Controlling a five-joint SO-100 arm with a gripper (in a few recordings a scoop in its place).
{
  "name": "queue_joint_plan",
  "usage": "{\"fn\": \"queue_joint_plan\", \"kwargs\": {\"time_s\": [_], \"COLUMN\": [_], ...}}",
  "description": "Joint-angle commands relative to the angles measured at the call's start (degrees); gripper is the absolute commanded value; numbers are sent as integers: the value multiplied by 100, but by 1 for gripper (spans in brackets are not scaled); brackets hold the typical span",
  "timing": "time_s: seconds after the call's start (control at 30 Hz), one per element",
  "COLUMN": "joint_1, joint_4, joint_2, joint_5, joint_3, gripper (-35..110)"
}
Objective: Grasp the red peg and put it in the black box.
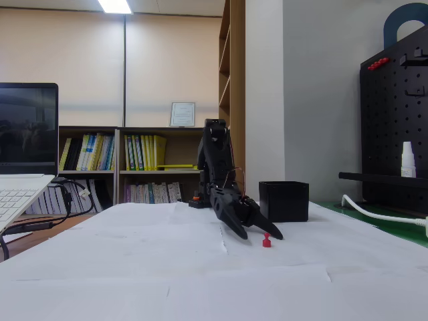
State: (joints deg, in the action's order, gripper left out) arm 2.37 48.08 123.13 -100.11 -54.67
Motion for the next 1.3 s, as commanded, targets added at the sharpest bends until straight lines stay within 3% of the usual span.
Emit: {"fn": "queue_joint_plan", "kwargs": {"time_s": [0.0, 0.8, 1.27], "joint_1": [-141, -53, 79], "joint_4": [0, -316, -325], "joint_2": [88, 334, 343], "joint_5": [-176, -18, 123], "joint_3": [-70, -791, -826], "gripper": [36, 35, 4]}}
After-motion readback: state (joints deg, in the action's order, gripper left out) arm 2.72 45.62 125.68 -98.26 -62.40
